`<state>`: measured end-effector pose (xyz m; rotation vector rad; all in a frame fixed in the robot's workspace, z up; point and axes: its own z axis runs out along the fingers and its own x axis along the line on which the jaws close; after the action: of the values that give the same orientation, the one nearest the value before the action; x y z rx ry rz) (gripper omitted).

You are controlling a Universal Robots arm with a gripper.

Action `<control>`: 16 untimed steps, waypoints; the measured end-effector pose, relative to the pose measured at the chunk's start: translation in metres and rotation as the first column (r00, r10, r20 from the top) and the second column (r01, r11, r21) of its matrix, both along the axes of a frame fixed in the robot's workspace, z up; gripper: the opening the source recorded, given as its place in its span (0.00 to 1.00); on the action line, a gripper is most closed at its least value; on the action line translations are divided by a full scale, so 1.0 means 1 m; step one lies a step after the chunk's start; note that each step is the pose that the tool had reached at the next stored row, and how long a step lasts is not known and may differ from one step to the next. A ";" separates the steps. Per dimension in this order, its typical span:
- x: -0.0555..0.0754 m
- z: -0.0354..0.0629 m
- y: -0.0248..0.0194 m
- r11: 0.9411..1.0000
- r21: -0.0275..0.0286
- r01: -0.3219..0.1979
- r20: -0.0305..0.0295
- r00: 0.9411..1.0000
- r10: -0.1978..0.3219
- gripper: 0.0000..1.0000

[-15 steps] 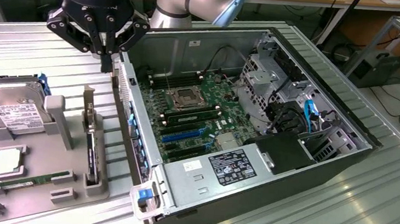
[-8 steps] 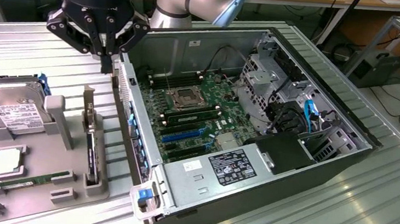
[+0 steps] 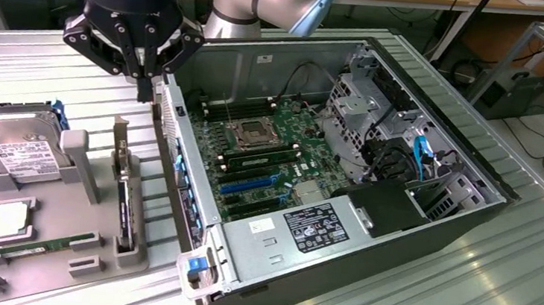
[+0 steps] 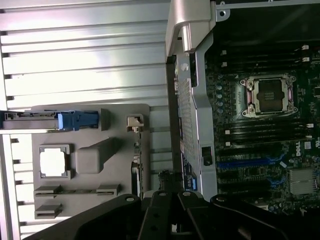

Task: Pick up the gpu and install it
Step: 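Reach for the gpu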

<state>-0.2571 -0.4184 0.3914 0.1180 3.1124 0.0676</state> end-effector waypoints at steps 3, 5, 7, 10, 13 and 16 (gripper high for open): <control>0.000 -0.0002 -0.0009 1.000 0.000 0.000 0.000 1.000 0.000 0.11; 0.000 -0.0003 -0.0015 1.000 0.000 0.000 0.000 1.000 0.000 0.11; 0.000 -0.0005 -0.0025 1.000 0.000 0.000 0.000 1.000 0.000 0.11; 0.000 -0.0008 -0.0034 1.000 0.000 0.000 0.000 1.000 0.000 0.11; 0.000 -0.0010 -0.0041 1.000 0.000 0.000 0.000 1.000 0.000 0.11; 0.000 -0.0012 -0.0050 1.000 0.000 0.000 0.000 1.000 0.000 0.11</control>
<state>-0.2574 -0.4234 0.3902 0.1180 3.1124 0.0676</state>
